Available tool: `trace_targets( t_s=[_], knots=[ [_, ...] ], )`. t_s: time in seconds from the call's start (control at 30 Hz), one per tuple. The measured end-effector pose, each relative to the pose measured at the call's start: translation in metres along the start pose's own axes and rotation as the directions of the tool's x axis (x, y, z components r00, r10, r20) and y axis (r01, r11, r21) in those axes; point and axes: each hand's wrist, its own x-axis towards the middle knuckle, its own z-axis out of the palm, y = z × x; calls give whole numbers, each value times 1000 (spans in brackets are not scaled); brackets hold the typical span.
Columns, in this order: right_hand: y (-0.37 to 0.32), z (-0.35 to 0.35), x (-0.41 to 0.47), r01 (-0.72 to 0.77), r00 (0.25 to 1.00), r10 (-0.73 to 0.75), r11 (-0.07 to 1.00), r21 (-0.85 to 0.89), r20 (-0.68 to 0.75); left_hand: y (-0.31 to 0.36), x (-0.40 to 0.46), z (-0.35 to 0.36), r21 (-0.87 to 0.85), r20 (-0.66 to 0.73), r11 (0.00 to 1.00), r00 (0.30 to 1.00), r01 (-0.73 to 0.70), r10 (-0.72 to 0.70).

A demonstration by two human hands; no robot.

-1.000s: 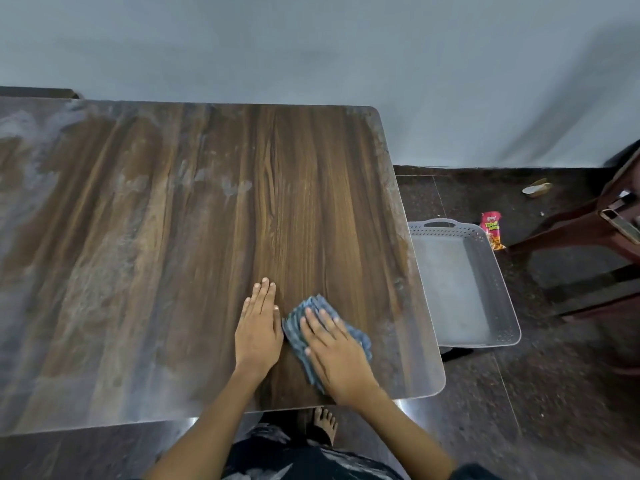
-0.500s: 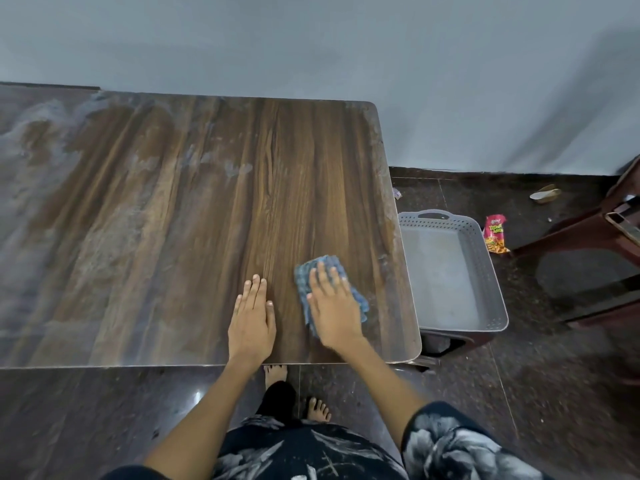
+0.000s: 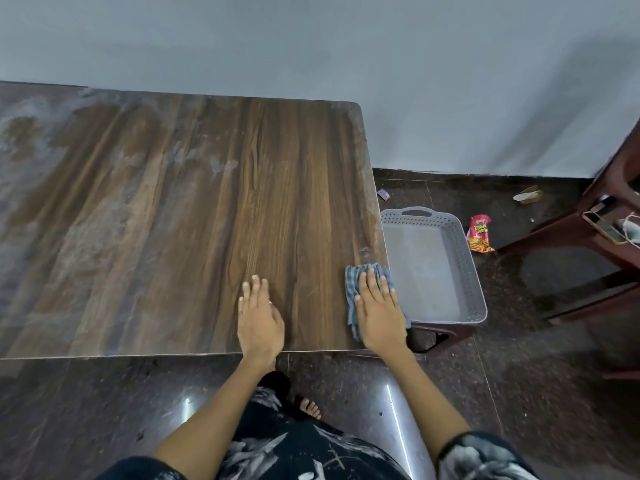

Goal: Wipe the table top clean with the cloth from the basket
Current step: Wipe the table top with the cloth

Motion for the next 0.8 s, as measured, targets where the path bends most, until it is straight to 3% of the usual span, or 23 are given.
trace_targets(
  t_s=[0.07,0.27,0.47,0.67,0.8],
  knots=[
    [-18,2,13,-30,999,30,1000,-6,-12,11,-3,7,15,65,992,991,-122,121],
    [-41,4,-4,267,962,-268,964,13,52,30,29,14,54,157,942,935,-330,318],
    [-20,-14,47,-13,1000,13,1000,6,-8,45,87,24,94,219,906,897,-412,385],
    [-6,-23,152,-83,996,83,996,18,-41,73,180,34,142,241,876,874,-462,422],
    [-1,-30,216,-53,996,53,999,-7,-75,96,258,40,197,177,916,931,-350,318]
  ],
)
